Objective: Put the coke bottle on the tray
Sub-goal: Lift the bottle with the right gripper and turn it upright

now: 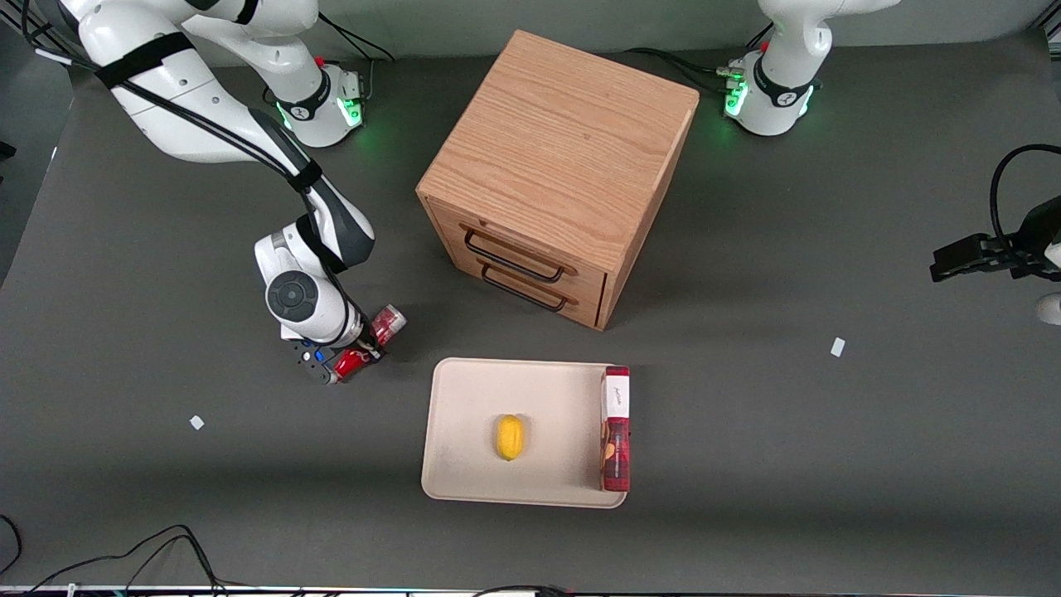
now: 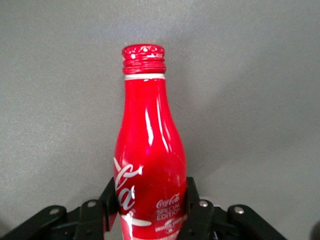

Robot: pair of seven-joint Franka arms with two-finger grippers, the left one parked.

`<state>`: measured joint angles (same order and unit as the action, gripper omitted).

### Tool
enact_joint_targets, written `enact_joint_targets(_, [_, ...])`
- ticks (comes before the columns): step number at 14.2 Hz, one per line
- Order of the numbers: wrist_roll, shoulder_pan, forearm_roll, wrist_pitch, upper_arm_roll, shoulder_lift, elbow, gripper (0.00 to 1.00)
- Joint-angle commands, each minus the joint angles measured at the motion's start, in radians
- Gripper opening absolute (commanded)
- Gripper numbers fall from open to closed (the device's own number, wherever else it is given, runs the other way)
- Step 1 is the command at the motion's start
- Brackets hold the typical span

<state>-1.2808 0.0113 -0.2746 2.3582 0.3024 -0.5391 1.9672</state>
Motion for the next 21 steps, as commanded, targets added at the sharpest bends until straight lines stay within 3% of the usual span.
enact_joint_targets(1, [-0.017,0.001,-0.028,-0.14,0.017,0.118,-0.008,0.0])
enact_joint_targets(5, [0.07,0.001,0.024,-0.368,0.049,0.237,-0.082,0.0])
enact_joint_targets(8, [0.176,0.002,0.104,-0.621,0.055,0.292,-0.232,0.0])
enact_joint_targets(12, [0.268,0.001,0.15,-0.871,0.057,0.303,-0.459,0.0])
enact_joint_targets(15, [0.308,0.01,0.173,-0.916,0.057,0.278,-0.56,0.0])
enact_joint_targets(18, [0.349,0.032,0.167,-0.916,0.072,0.139,-0.677,0.0])
enact_joint_targets(21, [0.493,0.108,0.117,-0.91,0.072,-0.022,-0.773,0.0])
